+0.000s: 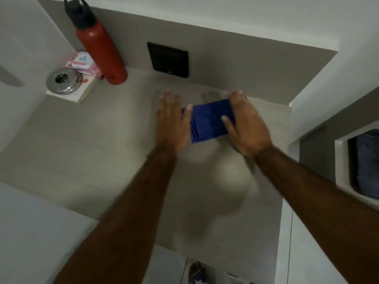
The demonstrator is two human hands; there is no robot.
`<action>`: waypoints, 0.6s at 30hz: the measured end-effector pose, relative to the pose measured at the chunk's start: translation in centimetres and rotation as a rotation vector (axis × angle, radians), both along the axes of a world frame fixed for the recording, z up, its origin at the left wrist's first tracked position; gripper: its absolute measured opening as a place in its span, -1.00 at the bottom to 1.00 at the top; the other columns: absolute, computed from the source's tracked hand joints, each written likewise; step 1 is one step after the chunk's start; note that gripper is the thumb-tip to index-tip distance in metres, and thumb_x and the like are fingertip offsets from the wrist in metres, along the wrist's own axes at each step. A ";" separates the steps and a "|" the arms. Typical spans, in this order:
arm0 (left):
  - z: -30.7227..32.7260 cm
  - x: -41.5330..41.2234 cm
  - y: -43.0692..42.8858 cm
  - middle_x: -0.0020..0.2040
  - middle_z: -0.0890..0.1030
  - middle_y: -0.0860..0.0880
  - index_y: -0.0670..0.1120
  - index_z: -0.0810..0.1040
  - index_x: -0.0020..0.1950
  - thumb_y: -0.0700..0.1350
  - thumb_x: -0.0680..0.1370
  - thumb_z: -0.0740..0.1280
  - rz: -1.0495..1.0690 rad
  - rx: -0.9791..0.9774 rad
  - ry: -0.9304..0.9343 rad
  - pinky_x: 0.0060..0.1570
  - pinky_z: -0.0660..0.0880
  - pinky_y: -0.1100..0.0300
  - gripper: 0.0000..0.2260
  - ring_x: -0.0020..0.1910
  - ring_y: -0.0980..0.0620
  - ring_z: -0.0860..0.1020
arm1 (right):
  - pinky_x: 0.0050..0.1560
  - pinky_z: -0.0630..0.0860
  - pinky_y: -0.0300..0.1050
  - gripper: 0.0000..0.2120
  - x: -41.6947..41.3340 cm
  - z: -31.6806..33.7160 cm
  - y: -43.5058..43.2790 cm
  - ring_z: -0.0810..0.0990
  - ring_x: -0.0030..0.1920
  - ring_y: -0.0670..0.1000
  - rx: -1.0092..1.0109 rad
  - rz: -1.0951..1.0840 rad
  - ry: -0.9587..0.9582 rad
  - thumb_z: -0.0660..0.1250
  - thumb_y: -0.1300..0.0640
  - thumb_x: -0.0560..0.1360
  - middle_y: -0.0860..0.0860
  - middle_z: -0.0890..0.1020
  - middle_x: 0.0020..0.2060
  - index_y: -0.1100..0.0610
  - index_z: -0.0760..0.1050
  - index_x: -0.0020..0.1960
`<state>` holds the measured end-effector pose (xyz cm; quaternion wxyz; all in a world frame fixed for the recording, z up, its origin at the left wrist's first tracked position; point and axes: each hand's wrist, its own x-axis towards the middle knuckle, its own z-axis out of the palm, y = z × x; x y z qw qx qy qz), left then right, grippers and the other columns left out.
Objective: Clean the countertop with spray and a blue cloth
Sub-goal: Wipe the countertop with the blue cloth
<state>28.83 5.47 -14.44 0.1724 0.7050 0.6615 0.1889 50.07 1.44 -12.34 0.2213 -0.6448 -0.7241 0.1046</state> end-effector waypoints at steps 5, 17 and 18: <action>-2.1 -9.3 -1.2 0.66 0.07 -0.10 -0.06 0.07 0.65 0.23 0.68 -0.02 0.039 -0.043 0.347 0.59 -0.04 -0.16 -0.39 0.63 -0.11 0.02 | 0.67 -0.08 0.11 -0.34 -5.5 -2.7 1.8 -0.02 0.69 0.10 -0.206 0.017 -0.298 -0.03 -0.19 0.72 0.12 0.07 0.68 0.14 -0.02 0.69; -3.7 -9.0 -0.4 0.67 -0.03 -0.10 -0.13 -0.06 0.65 0.29 0.63 -0.27 0.179 -0.083 0.390 0.57 -0.13 -0.22 -0.29 0.65 -0.05 -0.08 | 0.66 -0.10 0.19 -0.35 -10.7 -3.8 7.6 -0.05 0.68 0.16 -0.204 -0.107 -0.295 -0.11 -0.16 0.72 0.18 0.04 0.68 0.20 -0.02 0.68; -3.6 -9.0 -0.4 0.67 -0.03 -0.10 -0.13 -0.07 0.65 0.29 0.63 -0.26 0.178 -0.087 0.398 0.57 -0.13 -0.22 -0.29 0.65 -0.04 -0.08 | 0.66 -0.11 0.18 -0.34 -10.6 -3.7 7.7 -0.05 0.69 0.16 -0.206 -0.098 -0.284 -0.09 -0.17 0.72 0.17 0.04 0.68 0.19 -0.02 0.68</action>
